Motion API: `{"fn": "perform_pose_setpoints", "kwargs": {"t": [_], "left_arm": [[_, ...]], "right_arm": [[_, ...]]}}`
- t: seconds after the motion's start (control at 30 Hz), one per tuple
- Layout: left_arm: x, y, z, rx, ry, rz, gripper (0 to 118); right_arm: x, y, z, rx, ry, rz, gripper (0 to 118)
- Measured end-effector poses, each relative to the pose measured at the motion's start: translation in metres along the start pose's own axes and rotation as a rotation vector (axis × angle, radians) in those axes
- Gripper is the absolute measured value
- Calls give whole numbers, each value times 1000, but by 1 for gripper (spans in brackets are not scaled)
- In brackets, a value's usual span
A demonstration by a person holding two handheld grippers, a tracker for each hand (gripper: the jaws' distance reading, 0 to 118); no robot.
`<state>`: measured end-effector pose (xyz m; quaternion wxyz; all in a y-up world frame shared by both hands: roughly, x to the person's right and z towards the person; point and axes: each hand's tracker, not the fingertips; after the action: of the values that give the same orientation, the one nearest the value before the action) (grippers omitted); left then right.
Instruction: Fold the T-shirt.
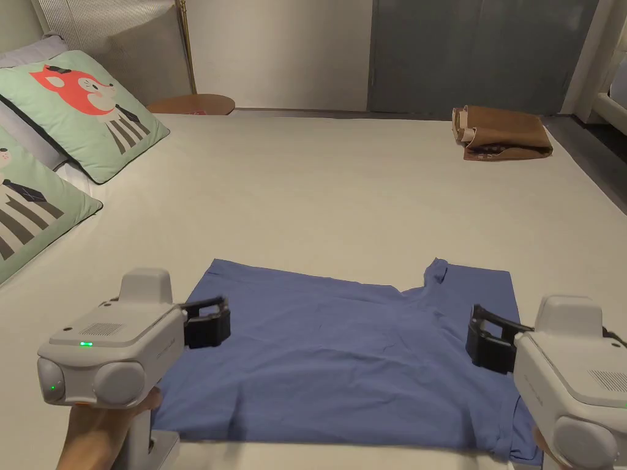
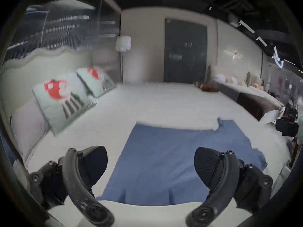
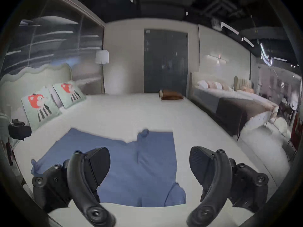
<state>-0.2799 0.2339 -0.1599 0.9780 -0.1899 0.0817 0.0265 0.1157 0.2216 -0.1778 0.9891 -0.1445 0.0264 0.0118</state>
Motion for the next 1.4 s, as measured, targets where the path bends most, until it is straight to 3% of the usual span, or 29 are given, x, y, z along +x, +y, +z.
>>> {"fn": "perform_pose_setpoints", "kwargs": {"t": [0.17, 0.23, 0.3, 0.33, 0.37, 0.4, 0.63, 0.8, 1.07, 1.23, 1.27, 1.3, 1.33, 1.37, 1.4], "left_arm": [[26, 23, 19, 233, -6, -3, 105], [30, 23, 23, 312, -1, -26, 100], [36, 23, 27, 335, -9, -61, 71], [39, 22, 28, 340, -4, -67, 49], [39, 20, 25, 342, -4, -72, 15], [39, 19, 24, 341, -10, -73, 0], [33, 23, 4, 282, -36, -67, 0], [20, 38, -36, 143, -46, -81, 0], [-14, 62, -145, -115, -136, 19, 0], [-25, 58, -223, -242, -96, -24, 0], [-29, 56, -242, -295, -96, -24, 4], [-30, 54, -254, -310, -78, -21, 19], [-33, 52, -271, -342, -65, -12, 44], [-35, 49, -288, -394, -72, -18, 79], [-35, 46, -301, -414, -60, -21, 99]], "right_arm": [[-15, 25, 11, 140, -32, 34, 100], [-21, 31, 17, 176, -35, 54, 87], [-25, 34, 20, 198, -49, 61, 51], [-26, 35, 22, 209, -49, 65, 26], [-27, 35, 22, 214, -46, 72, 1], [-28, 35, 22, 218, -57, 74, 1], [-27, 41, 19, 229, -53, 59, 0], [-27, 44, 9, 228, -55, 68, 0], [-28, 47, -38, 210, -63, 79, 0], [-31, 44, -74, 184, -74, 106, 0], [-31, 43, -82, 174, -73, 108, 0], [-31, 42, -88, 166, -73, 111, 0], [-31, 40, -95, 157, -73, 114, 0], [-30, 38, -103, 146, -74, 117, 0], [-29, 35, -109, 137, -76, 118, 0]]}}
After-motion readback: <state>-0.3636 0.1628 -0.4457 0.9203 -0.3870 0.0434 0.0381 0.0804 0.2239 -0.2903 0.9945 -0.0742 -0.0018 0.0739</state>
